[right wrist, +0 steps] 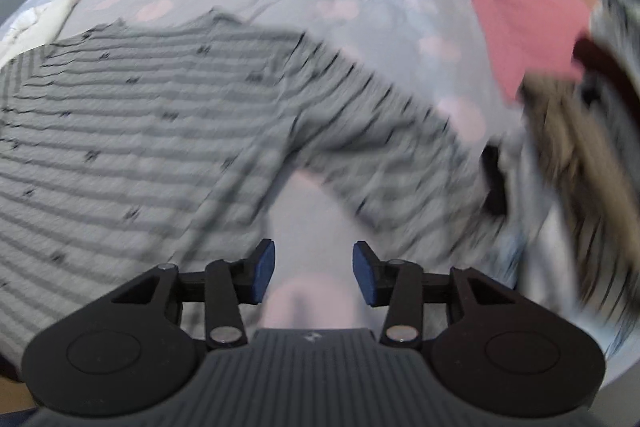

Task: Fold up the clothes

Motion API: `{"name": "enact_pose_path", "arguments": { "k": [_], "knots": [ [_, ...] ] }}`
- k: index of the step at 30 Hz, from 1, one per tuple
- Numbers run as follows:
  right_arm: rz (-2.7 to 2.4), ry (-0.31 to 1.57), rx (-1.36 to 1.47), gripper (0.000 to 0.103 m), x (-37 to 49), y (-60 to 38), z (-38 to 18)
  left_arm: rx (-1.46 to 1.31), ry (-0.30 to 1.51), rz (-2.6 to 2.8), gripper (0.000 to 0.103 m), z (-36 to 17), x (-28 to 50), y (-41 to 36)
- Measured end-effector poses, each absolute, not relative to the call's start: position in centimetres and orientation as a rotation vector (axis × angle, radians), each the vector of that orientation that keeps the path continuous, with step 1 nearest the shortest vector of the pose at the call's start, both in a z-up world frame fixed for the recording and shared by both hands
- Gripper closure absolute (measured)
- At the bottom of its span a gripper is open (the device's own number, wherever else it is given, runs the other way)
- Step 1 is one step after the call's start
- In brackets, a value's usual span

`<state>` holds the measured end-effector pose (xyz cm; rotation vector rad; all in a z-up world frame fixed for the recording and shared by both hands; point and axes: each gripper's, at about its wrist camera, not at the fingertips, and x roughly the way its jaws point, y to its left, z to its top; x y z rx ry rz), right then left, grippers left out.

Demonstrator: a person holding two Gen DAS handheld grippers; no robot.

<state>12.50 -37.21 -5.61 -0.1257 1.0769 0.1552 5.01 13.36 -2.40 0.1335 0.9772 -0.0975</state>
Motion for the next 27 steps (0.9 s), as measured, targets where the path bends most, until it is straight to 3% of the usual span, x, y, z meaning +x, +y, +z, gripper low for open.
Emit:
{"name": "enact_pose_path", "arguments": {
  "k": [12,16,25,26,27],
  "knots": [
    [0.227,1.22,-0.102,0.057,0.8,-35.2,-10.2,0.272,1.045,-0.41,0.078,-7.1,-2.4,-0.7],
    [0.318,1.231,-0.216,0.065,-1.4,-35.4,-12.1,0.352,1.053,-0.503,0.078,-8.2,-3.6,-4.4],
    [0.372,1.23,-0.24,0.067,-2.6,-36.2,-16.2,0.417,1.071,-0.518,0.077,-9.8,-3.4,-7.5],
    [0.371,1.224,-0.238,0.069,-2.4,-36.2,-16.4,0.42,1.075,-0.512,0.077,-10.0,-3.2,-7.6],
    [0.37,1.219,-0.236,0.08,-2.3,-36.2,-16.5,0.424,1.08,-0.505,0.077,-10.2,-3.1,-7.7]
  ]
}}
